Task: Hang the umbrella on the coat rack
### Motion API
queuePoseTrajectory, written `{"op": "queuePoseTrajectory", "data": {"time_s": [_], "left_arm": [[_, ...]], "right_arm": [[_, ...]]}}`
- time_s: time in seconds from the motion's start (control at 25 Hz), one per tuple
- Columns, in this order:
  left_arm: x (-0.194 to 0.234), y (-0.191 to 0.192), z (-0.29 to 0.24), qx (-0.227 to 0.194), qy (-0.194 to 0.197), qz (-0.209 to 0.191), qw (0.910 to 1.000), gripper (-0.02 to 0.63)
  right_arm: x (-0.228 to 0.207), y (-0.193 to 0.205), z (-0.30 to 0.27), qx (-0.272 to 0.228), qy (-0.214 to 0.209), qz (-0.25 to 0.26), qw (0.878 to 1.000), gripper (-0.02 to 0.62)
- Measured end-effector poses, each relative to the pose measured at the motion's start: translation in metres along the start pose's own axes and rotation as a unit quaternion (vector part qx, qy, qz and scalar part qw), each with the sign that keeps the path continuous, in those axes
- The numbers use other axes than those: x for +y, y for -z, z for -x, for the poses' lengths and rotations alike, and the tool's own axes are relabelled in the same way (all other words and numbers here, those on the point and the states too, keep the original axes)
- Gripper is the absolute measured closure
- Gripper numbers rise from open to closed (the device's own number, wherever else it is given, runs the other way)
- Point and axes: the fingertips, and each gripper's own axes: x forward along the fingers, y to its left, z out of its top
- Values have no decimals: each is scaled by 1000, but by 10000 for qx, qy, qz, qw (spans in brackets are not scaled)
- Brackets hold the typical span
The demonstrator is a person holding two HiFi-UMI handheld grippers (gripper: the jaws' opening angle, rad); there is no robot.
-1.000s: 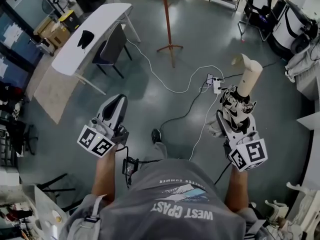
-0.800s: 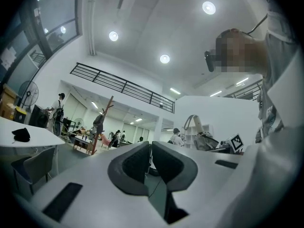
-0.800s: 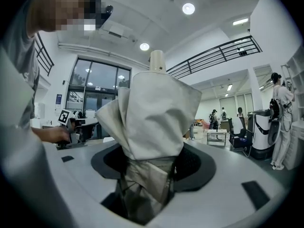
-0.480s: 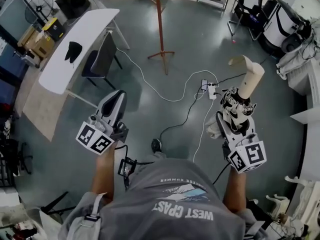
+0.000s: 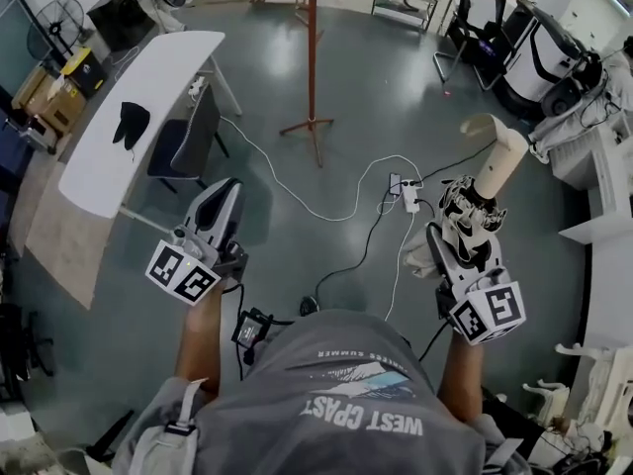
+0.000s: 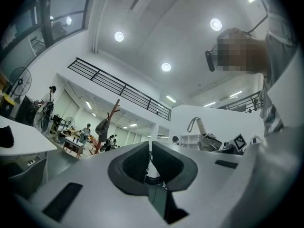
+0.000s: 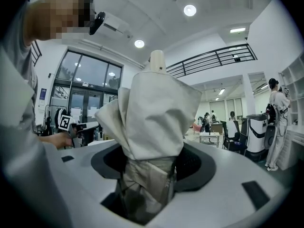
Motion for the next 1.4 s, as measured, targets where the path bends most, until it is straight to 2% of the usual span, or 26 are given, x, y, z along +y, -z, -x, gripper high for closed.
{"op": "queuePoseTrajectory", "data": {"time_s": [0.08, 0.28, 0.48, 0.76, 0.96, 1.4], "left_arm": [[22, -3, -4, -19, 70, 75, 9999, 574], [41, -2, -12, -119, 185, 204, 9996, 574], [60, -3, -14, -155, 119, 242, 9995, 575], [90, -6, -9, -236, -370, 172, 9989, 575], [102, -8, -15, -176, -851, 19, 9962, 575], [105, 17, -106, -66, -1572, -265, 9872, 575]], "right_arm": [[9, -7, -19, 13, 29, 7, 10000, 305], [12, -15, -39, 34, 101, 83, 9999, 307], [8, -21, -63, 56, 75, 82, 9999, 305], [-10, -26, -109, 28, -174, 92, 9998, 305], [-37, -32, -150, -23, -535, 3, 9986, 305], [-141, -25, -231, 123, -1270, -130, 9917, 305]]}}
